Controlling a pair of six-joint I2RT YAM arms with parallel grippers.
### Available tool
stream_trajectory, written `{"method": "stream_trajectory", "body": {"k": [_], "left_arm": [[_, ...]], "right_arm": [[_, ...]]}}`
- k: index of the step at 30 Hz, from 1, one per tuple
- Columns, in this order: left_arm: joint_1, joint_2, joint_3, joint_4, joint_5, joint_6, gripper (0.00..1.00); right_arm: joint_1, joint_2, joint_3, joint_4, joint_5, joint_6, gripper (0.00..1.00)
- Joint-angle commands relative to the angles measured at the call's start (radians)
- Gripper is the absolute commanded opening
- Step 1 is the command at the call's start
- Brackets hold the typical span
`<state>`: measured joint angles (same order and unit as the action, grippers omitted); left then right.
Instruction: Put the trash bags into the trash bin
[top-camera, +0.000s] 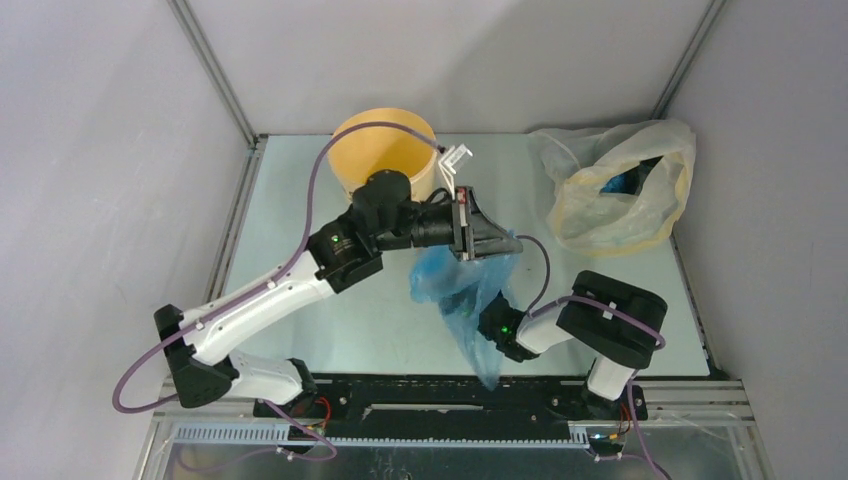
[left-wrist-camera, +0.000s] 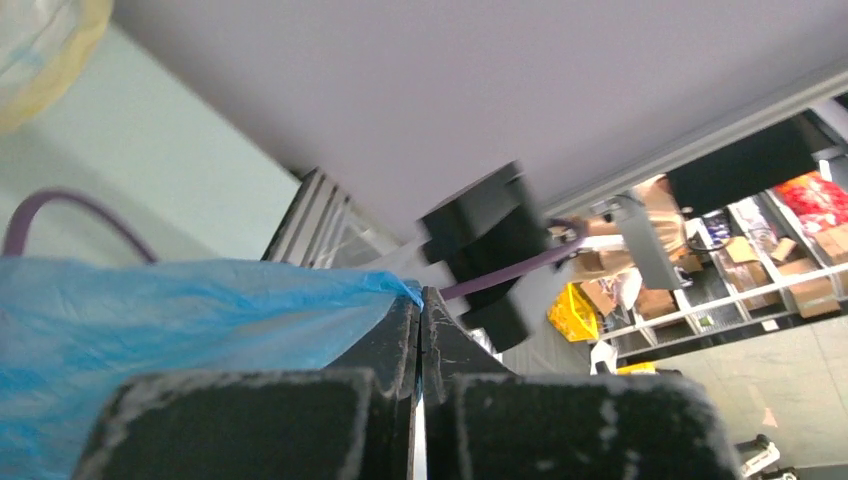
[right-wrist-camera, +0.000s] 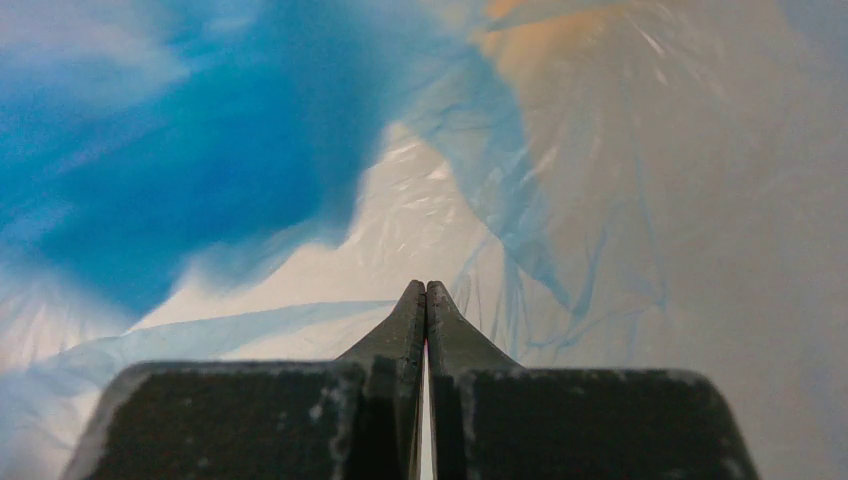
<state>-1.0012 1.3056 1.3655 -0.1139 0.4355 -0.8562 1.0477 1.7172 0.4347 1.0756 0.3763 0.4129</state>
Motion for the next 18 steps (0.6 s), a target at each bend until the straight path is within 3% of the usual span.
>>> {"method": "stream_trajectory", "body": {"k": [1, 6, 13, 18], "left_arm": [[0.003, -0.015, 0.163, 0.081, 0.07, -0.029, 0.0], [0.033, -0.052, 0.237, -0.033, 0.053, 0.033, 0.0], [0.14, -0.138, 0.146, -0.126, 0.027, 0.08, 0.01], [0.177, -0.132, 0.252, -0.245, 0.061, 0.144, 0.01]], "right_arm": [[0.015, -0.006, 0.016, 0.002, 0.028, 0.049, 0.0], [0.035, -0.098, -0.001, -0.123, 0.107, 0.027, 0.0], [0.068, -0.345, -0.033, -0.277, 0.165, -0.045, 0.0], [0.043, -0.537, 0.076, -0.485, 0.12, -0.11, 0.0]]}}
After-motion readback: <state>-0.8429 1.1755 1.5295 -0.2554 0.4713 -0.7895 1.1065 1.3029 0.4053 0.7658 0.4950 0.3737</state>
